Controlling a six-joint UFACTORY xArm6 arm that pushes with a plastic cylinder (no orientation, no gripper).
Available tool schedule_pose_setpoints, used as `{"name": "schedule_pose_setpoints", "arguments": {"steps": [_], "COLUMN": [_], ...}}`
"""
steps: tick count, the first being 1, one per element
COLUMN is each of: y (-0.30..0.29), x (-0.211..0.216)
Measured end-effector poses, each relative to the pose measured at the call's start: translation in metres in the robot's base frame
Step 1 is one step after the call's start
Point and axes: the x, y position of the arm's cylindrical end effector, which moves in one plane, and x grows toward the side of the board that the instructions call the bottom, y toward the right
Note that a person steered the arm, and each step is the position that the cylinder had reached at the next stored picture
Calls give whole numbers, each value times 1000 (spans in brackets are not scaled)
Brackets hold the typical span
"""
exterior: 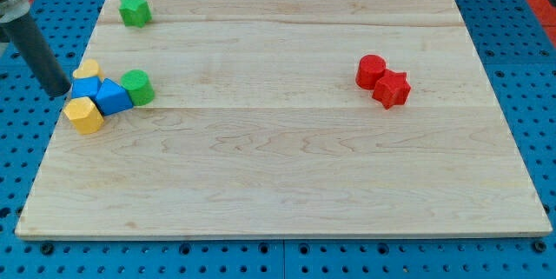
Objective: Slightly push the blue blocks down with the yellow heart
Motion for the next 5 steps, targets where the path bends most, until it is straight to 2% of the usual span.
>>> {"name": "schedule_pose_setpoints", "arguments": {"steps": [1, 2, 4, 5], "y": [58, 79, 160, 167], "x": [0, 2, 6, 32]}}
